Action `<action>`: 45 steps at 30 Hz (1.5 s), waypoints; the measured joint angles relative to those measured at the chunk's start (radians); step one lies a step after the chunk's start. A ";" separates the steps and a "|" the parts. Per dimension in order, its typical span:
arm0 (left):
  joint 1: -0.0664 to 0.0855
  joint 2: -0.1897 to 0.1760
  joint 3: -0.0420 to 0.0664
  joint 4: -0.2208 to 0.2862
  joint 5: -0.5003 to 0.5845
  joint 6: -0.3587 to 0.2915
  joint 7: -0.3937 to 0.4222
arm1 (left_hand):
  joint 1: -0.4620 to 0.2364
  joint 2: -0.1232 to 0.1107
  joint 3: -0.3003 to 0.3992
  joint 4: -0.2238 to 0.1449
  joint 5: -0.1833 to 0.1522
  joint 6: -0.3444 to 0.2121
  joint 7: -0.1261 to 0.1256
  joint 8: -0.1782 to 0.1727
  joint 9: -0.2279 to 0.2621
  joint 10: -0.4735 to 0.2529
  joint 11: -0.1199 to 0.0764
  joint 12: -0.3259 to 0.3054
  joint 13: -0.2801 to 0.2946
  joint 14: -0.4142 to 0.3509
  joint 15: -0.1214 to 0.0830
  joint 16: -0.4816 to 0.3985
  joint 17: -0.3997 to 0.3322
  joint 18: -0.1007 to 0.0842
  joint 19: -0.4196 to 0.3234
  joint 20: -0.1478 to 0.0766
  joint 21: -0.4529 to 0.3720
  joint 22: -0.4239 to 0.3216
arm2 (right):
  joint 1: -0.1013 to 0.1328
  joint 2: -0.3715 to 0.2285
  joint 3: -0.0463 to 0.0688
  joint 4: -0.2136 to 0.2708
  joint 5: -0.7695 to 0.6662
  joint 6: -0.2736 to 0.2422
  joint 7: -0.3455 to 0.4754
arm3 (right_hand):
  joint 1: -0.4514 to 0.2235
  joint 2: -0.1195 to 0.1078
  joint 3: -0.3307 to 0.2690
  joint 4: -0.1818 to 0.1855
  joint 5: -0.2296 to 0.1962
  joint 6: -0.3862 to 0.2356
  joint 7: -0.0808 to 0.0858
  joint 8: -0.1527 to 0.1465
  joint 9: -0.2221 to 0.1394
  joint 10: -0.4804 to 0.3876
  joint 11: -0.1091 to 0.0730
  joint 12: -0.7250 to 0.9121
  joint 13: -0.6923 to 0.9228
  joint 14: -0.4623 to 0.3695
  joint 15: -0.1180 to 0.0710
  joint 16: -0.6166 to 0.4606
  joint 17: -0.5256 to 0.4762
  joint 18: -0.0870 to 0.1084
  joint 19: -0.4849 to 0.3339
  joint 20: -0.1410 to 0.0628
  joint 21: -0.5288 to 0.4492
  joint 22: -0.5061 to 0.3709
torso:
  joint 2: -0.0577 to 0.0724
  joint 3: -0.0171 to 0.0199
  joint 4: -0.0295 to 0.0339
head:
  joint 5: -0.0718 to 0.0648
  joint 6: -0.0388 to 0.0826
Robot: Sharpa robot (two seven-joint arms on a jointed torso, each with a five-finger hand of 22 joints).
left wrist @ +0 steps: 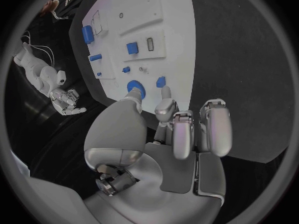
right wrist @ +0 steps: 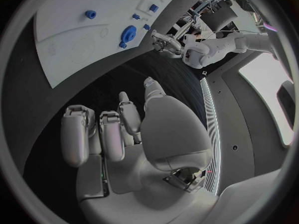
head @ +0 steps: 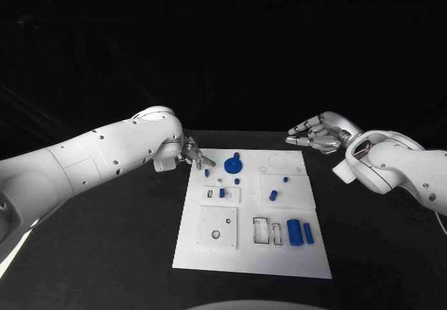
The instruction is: Assemble the parts on the task board
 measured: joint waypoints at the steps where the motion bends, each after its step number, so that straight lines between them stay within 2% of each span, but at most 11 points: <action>1: -0.002 0.007 -0.002 -0.010 -0.004 0.000 0.001 | 0.000 0.000 -0.003 -0.003 0.000 0.004 0.002 0.000 -0.001 0.000 0.000 0.000 0.002 0.000 0.000 0.000 0.000 0.000 0.000 0.000 0.000 0.000 | 0.000 0.001 0.000 0.000 0.000 0.000 0.000 | 0.000 0.000 -0.002 0.002 0.000 0.000 0.000 0.000 0.000 0.000 0.000 0.000 0.000 0.000 0.000 0.000 0.000 0.000 0.000 0.000 0.000 0.000 | 0.001 -0.0004 -0.0006 | 0.001 0.001; 6: -0.014 0.034 -0.010 -0.044 -0.023 -0.001 0.005 | 0.005 0.005 -0.010 0.000 0.000 0.015 -0.001 0.000 -0.005 0.000 0.000 0.010 0.010 0.000 0.000 0.000 0.000 0.000 0.000 0.000 0.000 0.000 | -0.001 0.003 0.000 -0.001 0.000 0.000 0.001 | 0.000 0.000 -0.002 0.002 0.000 0.000 0.000 0.000 0.000 0.000 0.000 0.000 0.000 0.000 0.000 0.000 0.000 0.000 0.000 0.000 0.000 0.000 | 0.006 -0.0024 -0.0024 | 0.003 0.003; 10: -0.016 0.045 -0.011 -0.057 -0.034 -0.002 0.009 | 0.013 0.013 -0.013 -0.003 0.000 0.023 -0.003 0.005 -0.006 0.004 -0.004 0.015 0.013 0.000 0.000 0.000 0.000 0.000 0.000 0.000 0.000 0.000 | -0.001 0.005 0.000 -0.002 0.000 0.000 0.001 | 0.000 0.000 -0.002 0.002 0.000 0.000 0.000 0.000 0.000 0.000 0.000 0.000 0.000 0.000 0.000 0.000 0.000 0.000 0.000 0.000 0.000 0.000 | 0.008 -0.0040 -0.0034 | 0.005 0.004; 18: -0.017 0.056 -0.012 -0.076 -0.047 0.000 0.012 | 0.020 0.019 -0.020 -0.002 0.000 0.036 -0.008 0.011 -0.008 0.007 -0.007 0.019 0.017 0.000 0.000 0.000 0.000 0.000 0.000 0.000 0.004 0.000 | -0.001 0.006 0.000 -0.003 0.000 0.000 0.002 | 0.000 0.000 -0.002 0.002 0.000 0.000 0.000 0.000 0.000 0.000 0.000 0.000 0.000 0.000 0.000 0.000 0.000 0.000 0.000 0.000 0.000 0.000 | 0.008 -0.0036 -0.0040 | 0.006 0.000; 23: -0.017 0.062 -0.014 -0.086 -0.048 0.004 0.012 | 0.049 0.028 -0.020 -0.002 0.000 0.039 -0.012 0.016 -0.010 0.011 -0.011 0.019 0.017 0.000 0.000 0.000 0.000 0.000 0.000 0.000 0.004 0.000 | -0.001 0.007 0.000 -0.004 0.000 0.000 0.002 | 0.000 0.000 -0.002 0.002 0.000 0.000 0.000 0.000 0.000 0.000 0.000 0.000 0.000 0.000 0.000 0.000 0.000 0.000 0.000 0.000 0.000 0.000 | 0.008 -0.0036 -0.0044 | 0.006 -0.001; 25: -0.018 0.063 -0.014 -0.088 -0.048 0.006 0.012 | 0.064 0.042 -0.017 -0.005 0.000 0.044 -0.016 0.023 -0.010 0.013 -0.013 0.019 0.017 0.000 0.000 0.000 0.000 0.000 0.000 0.000 0.004 0.000 | -0.001 0.007 0.000 -0.004 0.000 0.000 0.002 | 0.000 0.000 -0.002 0.002 0.000 0.000 0.000 0.000 0.000 0.000 0.000 0.000 0.000 0.000 0.000 0.000 0.001 0.000 0.000 0.000 0.000 0.000 | 0.008 -0.0036 -0.0043 | 0.005 -0.002; 31: -0.018 0.063 -0.014 -0.089 -0.048 0.007 0.012 | 0.111 0.064 0.003 -0.017 0.000 0.052 -0.017 0.044 -0.002 0.018 -0.018 0.023 0.018 0.000 0.000 0.000 0.000 0.000 0.000 0.000 0.004 0.000 | -0.001 0.008 0.000 -0.005 0.000 0.000 0.003 | 0.000 0.000 -0.002 0.002 0.000 0.000 0.000 0.000 0.000 0.000 0.000 0.000 0.000 0.000 0.000 0.000 0.001 0.000 0.000 0.000 0.000 0.000 | 0.008 -0.0035 -0.0042 | 0.005 -0.003; 45: -0.018 0.068 -0.015 -0.100 -0.025 0.007 0.014 | 0.175 0.077 0.030 -0.040 0.000 0.054 -0.023 0.069 0.015 0.022 -0.021 0.023 0.018 0.000 -0.008 0.000 0.000 0.000 0.004 -0.004 0.004 0.000 | -0.001 0.012 0.000 -0.011 0.000 0.001 0.003 | 0.000 0.000 -0.002 0.002 0.000 0.000 0.000 0.005 0.001 0.000 0.000 0.000 0.000 0.000 0.000 0.000 0.001 0.000 0.000 0.000 0.000 0.000 | 0.008 -0.0029 -0.0043 | 0.007 -0.006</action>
